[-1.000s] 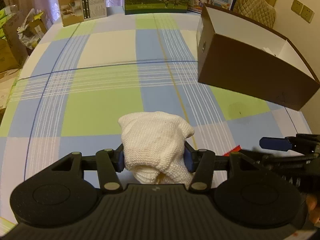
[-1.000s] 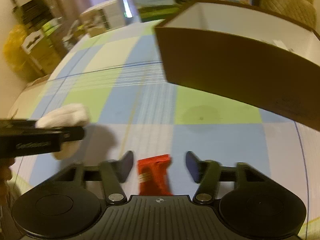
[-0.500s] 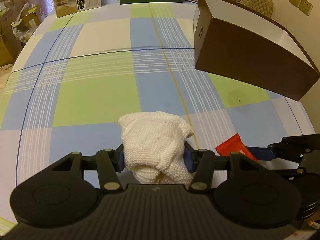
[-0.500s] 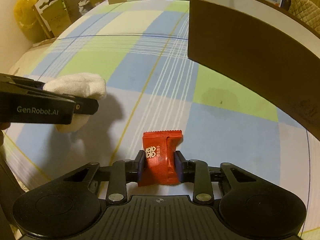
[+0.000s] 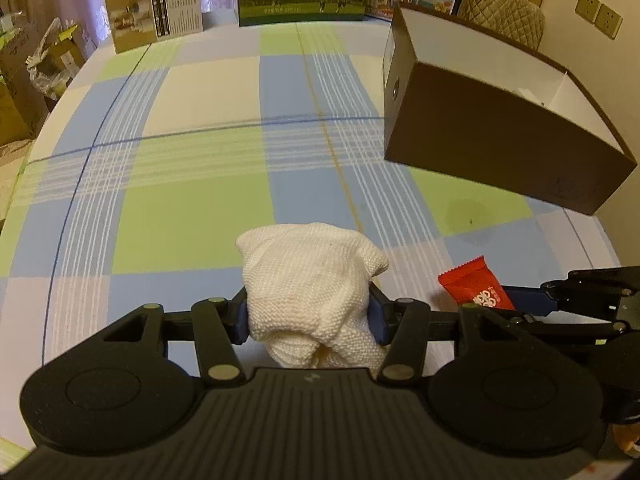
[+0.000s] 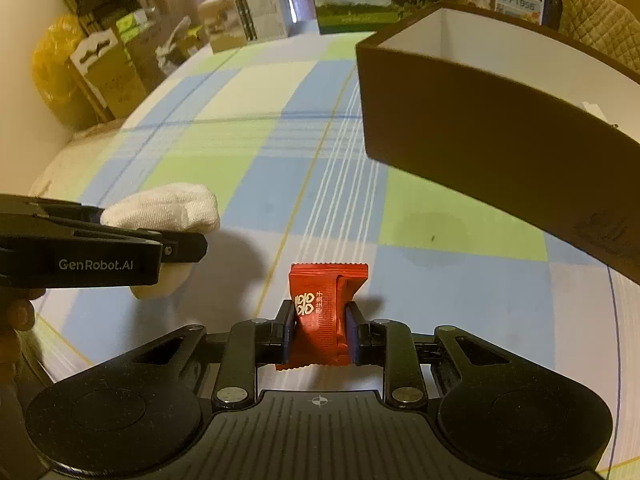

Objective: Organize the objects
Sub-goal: 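Carry the white cloth and red candy packet over the open box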

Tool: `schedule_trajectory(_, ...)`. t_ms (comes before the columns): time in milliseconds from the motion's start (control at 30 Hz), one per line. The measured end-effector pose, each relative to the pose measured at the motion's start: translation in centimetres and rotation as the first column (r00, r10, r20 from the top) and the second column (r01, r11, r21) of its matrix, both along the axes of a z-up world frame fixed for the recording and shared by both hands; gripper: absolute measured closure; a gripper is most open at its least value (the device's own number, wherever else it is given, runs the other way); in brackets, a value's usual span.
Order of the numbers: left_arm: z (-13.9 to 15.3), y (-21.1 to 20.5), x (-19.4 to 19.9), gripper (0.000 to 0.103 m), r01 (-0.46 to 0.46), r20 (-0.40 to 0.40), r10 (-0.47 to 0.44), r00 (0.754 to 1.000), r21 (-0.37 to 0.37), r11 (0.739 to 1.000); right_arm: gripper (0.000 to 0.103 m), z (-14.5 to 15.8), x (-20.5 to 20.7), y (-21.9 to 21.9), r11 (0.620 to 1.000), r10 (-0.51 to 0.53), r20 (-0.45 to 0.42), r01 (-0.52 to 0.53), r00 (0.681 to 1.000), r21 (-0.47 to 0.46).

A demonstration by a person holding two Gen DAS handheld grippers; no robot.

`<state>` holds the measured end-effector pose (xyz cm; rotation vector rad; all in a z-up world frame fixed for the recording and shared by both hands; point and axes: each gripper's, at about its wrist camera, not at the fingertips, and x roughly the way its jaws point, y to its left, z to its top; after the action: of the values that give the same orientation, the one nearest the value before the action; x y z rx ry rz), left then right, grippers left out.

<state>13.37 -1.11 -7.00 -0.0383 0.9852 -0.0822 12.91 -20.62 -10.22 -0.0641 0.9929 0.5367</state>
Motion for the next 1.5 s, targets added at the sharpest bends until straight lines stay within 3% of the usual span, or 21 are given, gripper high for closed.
schedule_trajectory(233,2.9,-0.8,1.6,0.053,0.014,0.057,-0.013,0.998,-0.022,1.0,0.081,5.2,1.3,-2.8,0.983,-0.115,0.106,0.098,0.988,0.156)
schedule_trajectory(467,7.5,-4.4,5.4,0.053,0.092,0.166,-0.084,0.982,-0.044,0.995,0.081,9.6,4.8,-7.7,0.924,-0.322,0.181,0.266,0.929,0.275)
schedule_trajectory(633,10.0,-7.6,9.6,0.053,0.156,0.212,-0.136,0.968,-0.082,0.984,0.081,11.2,8.3,-9.6,0.896,-0.385,0.187,0.316,0.904,0.312)
schedule_trajectory(800,10.7,-10.6,13.7,0.053,0.204,0.218,-0.184,0.958,-0.071,0.976,0.081,10.1,11.0,-10.7,0.882,-0.423,0.153,0.368,0.893,0.293)
schedule_trajectory(1000,8.9,-13.0,17.4,0.053,0.24,0.165,-0.228,0.96,-0.055,0.969,0.081,8.0,13.7,-12.0,0.868,-0.457,0.096,0.42,0.884,0.267)
schedule_trajectory(1267,6.1,-14.1,19.4,0.051,0.262,0.098,-0.256,0.962,-0.047,0.964,0.081,6.2,15.3,-12.9,0.861,-0.47,0.048,0.446,0.881,0.246)
schedule_trajectory(1500,5.3,-14.0,19.8,0.039,0.258,0.085,-0.253,0.964,-0.052,0.965,0.081,5.7,15.5,-13.0,0.86,-0.467,0.027,0.447,0.884,0.247)
